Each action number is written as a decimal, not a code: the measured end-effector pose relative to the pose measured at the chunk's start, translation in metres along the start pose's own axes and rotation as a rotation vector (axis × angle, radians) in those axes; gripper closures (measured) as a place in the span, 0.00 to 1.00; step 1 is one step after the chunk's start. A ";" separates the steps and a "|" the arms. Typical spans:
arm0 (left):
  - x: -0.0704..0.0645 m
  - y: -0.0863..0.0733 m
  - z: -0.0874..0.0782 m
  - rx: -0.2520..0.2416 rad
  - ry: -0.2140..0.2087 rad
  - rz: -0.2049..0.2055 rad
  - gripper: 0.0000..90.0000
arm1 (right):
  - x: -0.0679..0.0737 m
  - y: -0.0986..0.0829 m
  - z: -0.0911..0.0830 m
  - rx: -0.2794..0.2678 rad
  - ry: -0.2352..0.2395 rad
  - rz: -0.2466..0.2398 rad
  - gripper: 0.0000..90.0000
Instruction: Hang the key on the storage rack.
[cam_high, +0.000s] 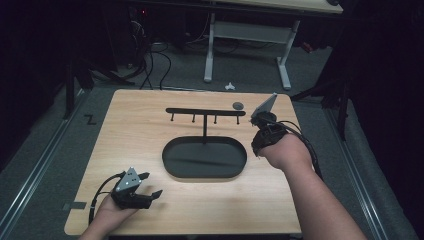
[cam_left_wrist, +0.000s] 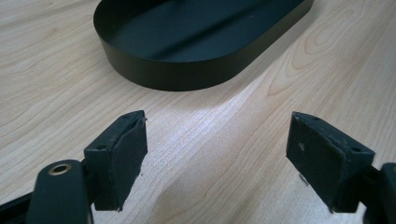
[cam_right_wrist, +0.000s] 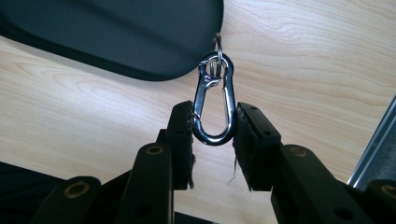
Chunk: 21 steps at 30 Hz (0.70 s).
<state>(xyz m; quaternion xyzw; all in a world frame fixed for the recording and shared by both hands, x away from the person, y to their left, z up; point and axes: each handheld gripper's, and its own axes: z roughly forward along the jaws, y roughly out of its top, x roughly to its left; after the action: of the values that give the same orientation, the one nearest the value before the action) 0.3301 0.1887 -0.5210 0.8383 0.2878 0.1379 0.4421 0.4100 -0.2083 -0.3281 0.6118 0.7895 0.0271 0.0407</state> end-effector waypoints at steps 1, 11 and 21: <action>0.000 0.000 0.000 0.000 0.000 0.000 0.23 | 0.001 0.002 -0.001 -0.003 -0.002 -0.006 0.75; 0.000 0.000 0.000 -0.002 -0.001 -0.002 0.23 | 0.014 0.017 -0.013 -0.035 0.001 -0.031 0.75; 0.000 0.000 0.000 -0.001 -0.001 -0.001 0.23 | 0.023 0.028 -0.025 -0.062 0.000 -0.049 0.75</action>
<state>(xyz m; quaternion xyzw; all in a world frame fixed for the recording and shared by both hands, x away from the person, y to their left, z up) 0.3300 0.1886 -0.5210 0.8381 0.2878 0.1376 0.4426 0.4287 -0.1786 -0.3018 0.5906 0.8031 0.0505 0.0601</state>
